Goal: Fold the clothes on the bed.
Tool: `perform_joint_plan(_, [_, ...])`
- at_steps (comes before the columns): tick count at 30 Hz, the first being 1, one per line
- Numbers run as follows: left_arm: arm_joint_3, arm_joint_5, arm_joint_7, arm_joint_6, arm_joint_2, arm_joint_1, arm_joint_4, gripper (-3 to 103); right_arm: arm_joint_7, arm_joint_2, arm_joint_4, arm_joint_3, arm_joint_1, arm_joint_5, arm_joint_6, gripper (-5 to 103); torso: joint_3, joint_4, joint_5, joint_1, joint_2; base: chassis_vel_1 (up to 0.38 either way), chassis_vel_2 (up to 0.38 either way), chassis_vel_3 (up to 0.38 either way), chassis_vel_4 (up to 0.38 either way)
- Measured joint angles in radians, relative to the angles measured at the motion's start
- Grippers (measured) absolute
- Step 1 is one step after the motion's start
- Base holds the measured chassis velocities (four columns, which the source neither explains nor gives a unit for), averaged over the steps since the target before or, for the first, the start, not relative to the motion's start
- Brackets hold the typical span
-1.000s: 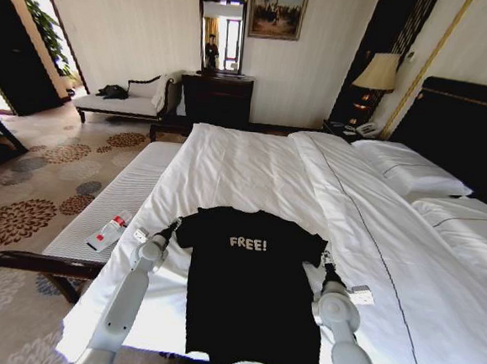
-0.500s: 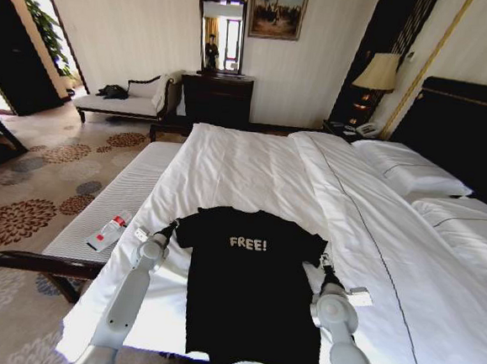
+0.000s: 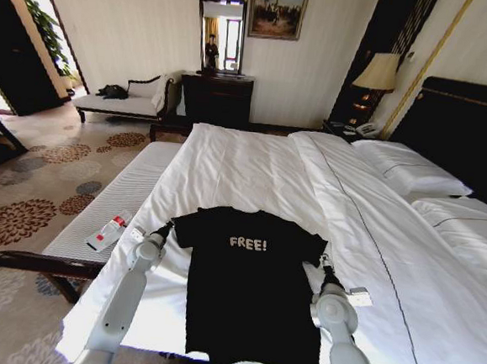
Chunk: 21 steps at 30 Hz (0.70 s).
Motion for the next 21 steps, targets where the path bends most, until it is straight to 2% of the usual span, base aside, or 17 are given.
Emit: perform_joint_plan(21, [-0.026,0.007,-0.019,-0.001,0.004,0.044,-0.041,0,0.005,-0.005,0.009,0.006,-0.004,0.004,-0.001,100,0.000,-0.0001,0.0001,0.000,0.000,0.000,0.000,0.000,0.000])
